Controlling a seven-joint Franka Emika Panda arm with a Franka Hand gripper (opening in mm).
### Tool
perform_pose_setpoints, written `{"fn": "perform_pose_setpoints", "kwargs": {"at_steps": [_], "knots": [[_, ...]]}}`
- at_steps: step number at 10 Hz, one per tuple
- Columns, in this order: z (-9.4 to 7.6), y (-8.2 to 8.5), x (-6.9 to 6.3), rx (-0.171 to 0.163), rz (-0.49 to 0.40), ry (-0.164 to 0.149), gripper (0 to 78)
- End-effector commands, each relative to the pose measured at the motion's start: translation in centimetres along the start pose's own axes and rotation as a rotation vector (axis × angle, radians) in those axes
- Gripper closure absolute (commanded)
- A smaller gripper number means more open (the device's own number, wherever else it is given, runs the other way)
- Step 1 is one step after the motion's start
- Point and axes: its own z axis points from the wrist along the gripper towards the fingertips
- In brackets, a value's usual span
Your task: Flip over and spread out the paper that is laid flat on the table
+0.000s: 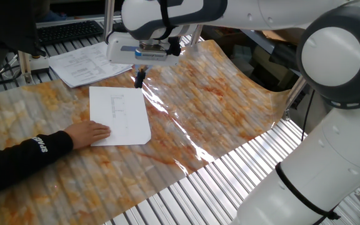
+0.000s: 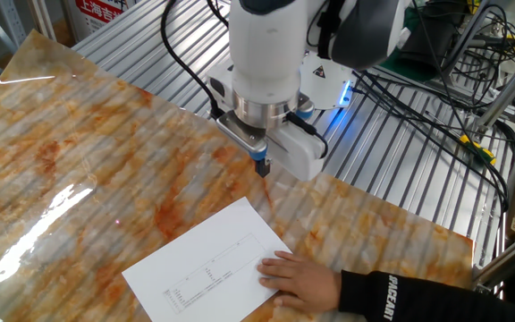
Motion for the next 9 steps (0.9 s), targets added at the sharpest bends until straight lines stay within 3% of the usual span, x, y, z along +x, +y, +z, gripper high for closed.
{"fn": "perform_pose_setpoints", "kwargs": {"at_steps": [1,3,4,9], "knots": [[1.1,-0.5,0.3,0.01,-0.003,-0.014,77.6],[1.1,-0.5,0.3,0.01,-0.003,-0.014,77.6],[2.8,-1.7,0.2,0.006,-0.018,-0.03,77.6],[4.7,-2.1,0.6,0.019,-0.006,-0.057,77.6]]}}
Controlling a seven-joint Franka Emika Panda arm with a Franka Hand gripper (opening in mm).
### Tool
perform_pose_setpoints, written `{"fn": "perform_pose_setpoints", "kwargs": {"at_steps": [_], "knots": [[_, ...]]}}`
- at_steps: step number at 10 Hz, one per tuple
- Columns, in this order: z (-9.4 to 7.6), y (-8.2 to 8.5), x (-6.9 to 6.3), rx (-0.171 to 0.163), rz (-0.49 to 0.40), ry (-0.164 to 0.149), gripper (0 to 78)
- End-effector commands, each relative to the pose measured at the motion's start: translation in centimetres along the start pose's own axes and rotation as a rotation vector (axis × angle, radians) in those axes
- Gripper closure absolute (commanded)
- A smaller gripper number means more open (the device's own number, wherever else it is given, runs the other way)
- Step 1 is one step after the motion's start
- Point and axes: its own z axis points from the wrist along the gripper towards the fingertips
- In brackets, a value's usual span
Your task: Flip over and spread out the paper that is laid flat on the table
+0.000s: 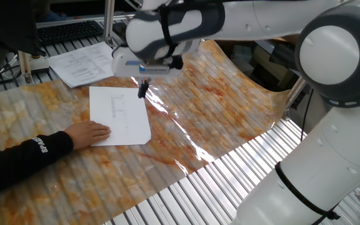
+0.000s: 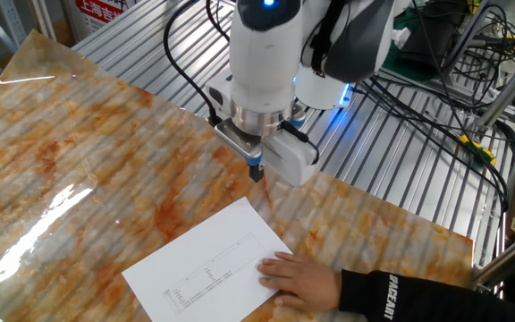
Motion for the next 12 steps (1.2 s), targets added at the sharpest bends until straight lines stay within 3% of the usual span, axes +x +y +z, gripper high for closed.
{"fn": "perform_pose_setpoints", "kwargs": {"at_steps": [1,4,12], "knots": [[2.6,-1.0,0.8,0.008,0.007,-0.039,77.6],[4.4,-1.5,1.5,0.002,0.014,-0.068,77.6],[7.6,-2.4,2.3,-0.004,0.018,-0.107,77.6]]}}
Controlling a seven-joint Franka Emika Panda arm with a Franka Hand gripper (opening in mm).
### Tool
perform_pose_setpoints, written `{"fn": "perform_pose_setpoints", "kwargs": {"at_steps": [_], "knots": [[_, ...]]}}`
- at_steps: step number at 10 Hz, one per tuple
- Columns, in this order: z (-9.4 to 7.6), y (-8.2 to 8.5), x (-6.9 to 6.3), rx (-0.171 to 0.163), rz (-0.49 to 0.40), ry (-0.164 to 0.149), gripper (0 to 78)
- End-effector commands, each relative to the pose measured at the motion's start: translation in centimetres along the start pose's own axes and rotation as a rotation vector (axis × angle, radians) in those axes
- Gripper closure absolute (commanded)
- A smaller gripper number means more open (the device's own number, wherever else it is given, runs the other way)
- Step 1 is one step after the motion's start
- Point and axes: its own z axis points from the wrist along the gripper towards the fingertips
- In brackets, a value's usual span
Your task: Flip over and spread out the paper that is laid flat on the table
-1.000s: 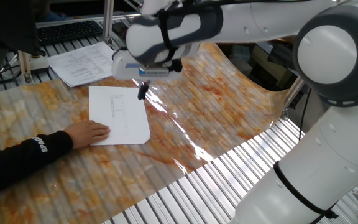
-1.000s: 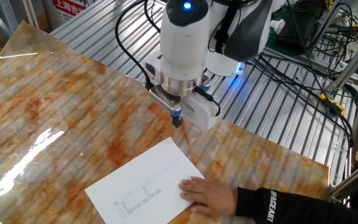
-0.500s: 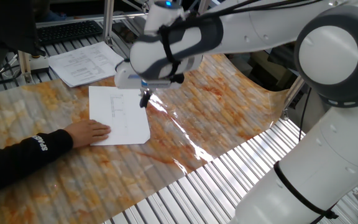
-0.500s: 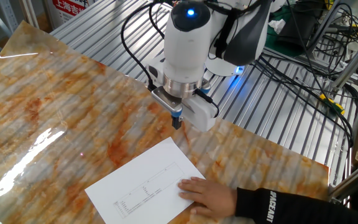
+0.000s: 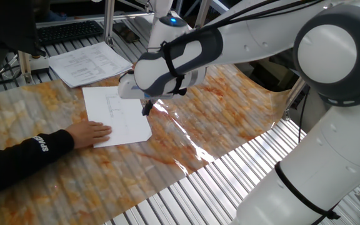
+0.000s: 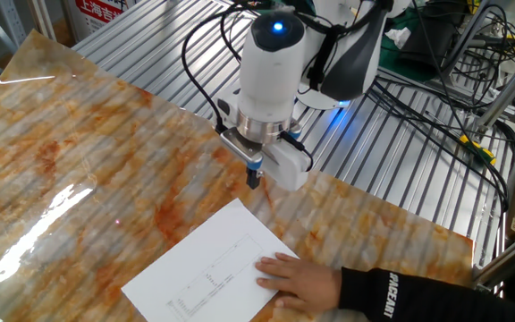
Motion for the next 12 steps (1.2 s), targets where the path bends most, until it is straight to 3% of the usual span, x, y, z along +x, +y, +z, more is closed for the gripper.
{"fn": "perform_pose_setpoints", "kwargs": {"at_steps": [1,12], "knots": [[1.6,-0.6,0.3,-0.004,-0.004,-0.02,77.6],[4.5,-2.3,-1.0,-0.011,-0.052,-0.054,77.6]]}}
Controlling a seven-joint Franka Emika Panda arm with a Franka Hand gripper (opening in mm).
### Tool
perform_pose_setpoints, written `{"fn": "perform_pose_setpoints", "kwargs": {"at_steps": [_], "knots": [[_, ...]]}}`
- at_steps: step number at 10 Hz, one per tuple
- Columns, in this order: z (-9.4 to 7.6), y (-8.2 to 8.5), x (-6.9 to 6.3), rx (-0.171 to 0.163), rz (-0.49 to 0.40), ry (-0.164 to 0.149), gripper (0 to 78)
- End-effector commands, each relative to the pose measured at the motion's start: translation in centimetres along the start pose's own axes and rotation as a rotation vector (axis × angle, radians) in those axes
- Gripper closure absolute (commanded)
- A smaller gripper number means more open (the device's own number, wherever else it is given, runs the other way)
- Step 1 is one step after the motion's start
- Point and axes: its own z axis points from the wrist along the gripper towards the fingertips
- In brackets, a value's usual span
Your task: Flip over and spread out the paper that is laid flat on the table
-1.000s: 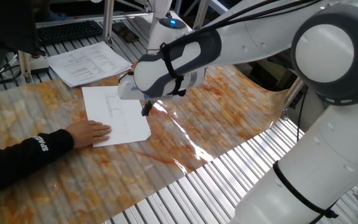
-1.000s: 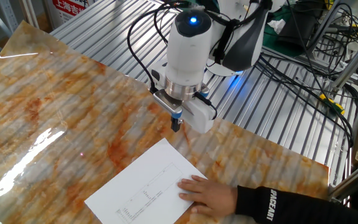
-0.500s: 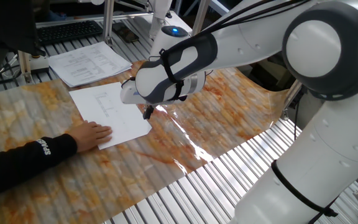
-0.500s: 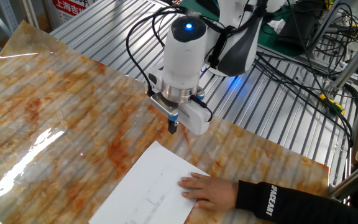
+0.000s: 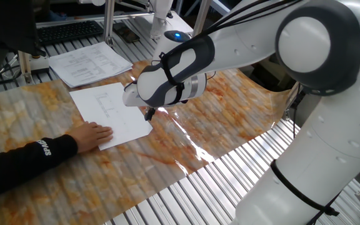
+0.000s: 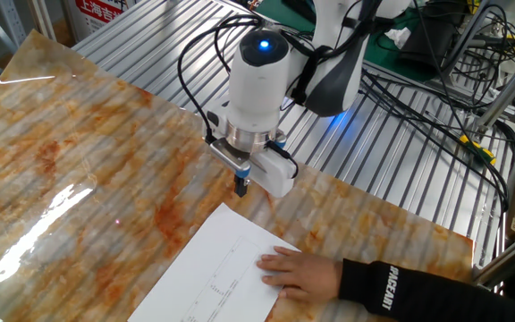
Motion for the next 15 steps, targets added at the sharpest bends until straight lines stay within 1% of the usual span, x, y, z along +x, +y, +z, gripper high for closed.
{"fn": "perform_pose_setpoints", "kwargs": {"at_steps": [1,6,11,15], "knots": [[0.5,-0.4,-0.5,-0.002,-0.021,-0.01,77.6],[1.4,-1.3,-1.8,-0.004,-0.06,-0.017,77.6],[1.8,-1.6,-2.0,-0.002,-0.066,-0.019,77.6],[2.2,-2.1,-2.5,-0.001,-0.11,-0.026,77.6]]}}
